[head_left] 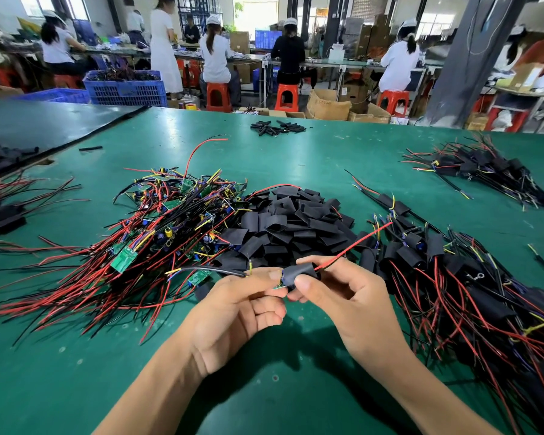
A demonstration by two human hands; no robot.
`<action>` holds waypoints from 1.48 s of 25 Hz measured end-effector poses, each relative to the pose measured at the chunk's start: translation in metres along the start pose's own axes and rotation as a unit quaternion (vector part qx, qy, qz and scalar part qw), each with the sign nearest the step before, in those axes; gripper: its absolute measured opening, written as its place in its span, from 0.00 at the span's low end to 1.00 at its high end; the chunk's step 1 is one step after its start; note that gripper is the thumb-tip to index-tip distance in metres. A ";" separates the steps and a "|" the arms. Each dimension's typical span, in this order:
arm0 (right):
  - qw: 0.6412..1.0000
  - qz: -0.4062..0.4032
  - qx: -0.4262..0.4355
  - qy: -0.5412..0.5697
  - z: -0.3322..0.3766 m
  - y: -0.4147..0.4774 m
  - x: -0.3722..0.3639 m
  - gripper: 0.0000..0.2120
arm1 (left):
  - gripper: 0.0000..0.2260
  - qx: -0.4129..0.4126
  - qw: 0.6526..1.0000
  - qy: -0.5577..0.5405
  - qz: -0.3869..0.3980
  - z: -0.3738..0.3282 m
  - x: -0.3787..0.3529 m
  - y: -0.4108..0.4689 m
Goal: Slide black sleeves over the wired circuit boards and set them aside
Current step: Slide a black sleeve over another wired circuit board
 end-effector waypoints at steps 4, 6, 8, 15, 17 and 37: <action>1.000 -0.015 -0.012 -0.002 -0.004 -0.002 0.001 0.06 | 0.07 -0.020 0.999 0.017 -0.030 0.000 0.002 0.002; 1.000 -0.014 -0.013 -0.003 -0.005 -0.002 0.000 0.07 | 0.06 -0.035 0.999 0.010 -0.038 0.000 0.001 0.002; 1.000 -0.010 -0.001 -0.016 -0.004 -0.003 -0.002 0.10 | 0.07 -0.035 0.999 -0.012 -0.039 0.000 0.002 0.002; 0.999 -0.037 -0.028 -0.026 -0.012 -0.001 0.000 0.20 | 0.13 -0.059 0.996 -0.053 -0.045 -0.001 0.002 0.003; 0.997 -0.059 -0.039 -0.007 -0.015 0.000 0.001 0.18 | 0.15 -0.069 0.995 -0.049 -0.062 -0.001 0.002 0.003; 0.994 -0.087 -0.051 0.041 -0.017 0.002 0.001 0.11 | 0.10 -0.030 0.991 -0.102 -0.080 0.002 0.001 0.005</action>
Point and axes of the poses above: each hand's wrist, its own y-axis towards the middle knuckle, its own x-axis out of the back of the hand, z = x × y, the point moved 4 cm from there along y, towards the middle knuckle, and after that the axes turned 14 degrees about -z, right-handed, at the moved point
